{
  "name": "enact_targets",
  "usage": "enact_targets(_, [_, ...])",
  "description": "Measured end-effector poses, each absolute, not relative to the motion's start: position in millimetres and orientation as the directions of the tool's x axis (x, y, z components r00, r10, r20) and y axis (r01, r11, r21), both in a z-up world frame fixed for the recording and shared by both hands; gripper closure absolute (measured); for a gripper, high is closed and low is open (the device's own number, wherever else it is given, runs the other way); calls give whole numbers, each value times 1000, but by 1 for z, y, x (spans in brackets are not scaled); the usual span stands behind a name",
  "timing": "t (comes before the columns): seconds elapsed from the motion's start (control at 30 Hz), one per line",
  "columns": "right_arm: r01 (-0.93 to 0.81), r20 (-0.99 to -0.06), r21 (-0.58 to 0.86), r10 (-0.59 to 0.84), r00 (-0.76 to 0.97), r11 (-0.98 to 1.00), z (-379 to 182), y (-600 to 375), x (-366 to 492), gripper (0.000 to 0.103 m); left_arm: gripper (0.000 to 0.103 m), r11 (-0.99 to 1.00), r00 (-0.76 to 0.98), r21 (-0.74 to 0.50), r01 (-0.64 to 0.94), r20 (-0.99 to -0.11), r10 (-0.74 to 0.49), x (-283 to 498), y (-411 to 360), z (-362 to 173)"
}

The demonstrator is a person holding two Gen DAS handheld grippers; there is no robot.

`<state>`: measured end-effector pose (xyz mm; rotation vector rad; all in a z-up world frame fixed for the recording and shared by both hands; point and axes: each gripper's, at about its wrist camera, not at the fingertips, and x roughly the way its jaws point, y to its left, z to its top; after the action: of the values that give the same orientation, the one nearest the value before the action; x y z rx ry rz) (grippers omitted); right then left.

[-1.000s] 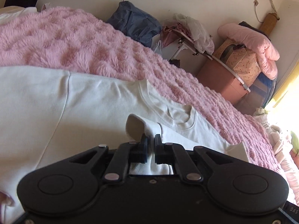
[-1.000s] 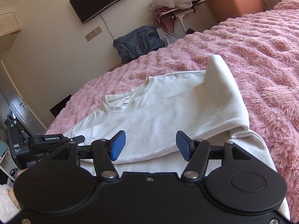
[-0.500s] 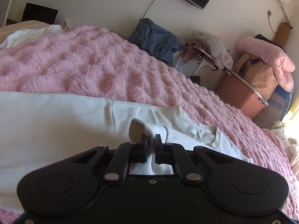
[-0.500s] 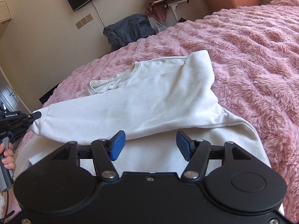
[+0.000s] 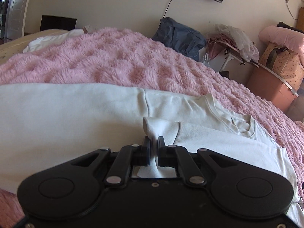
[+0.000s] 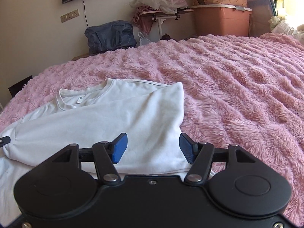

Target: Fold small clothes

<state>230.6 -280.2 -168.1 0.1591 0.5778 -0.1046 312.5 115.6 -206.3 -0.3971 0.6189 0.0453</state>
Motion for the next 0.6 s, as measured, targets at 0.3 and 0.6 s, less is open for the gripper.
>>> enact_targets(0.3, [156,-556,89,-81,827,984,-178,-283,221,41,97,928,803,-317,-197,-595,-33,310,112,-206])
enact_targets(0.6, [97,-688,113,7,725,989,-204,-274,257,41,82,908,805,-343,-241,-593,-10,295,119,-184])
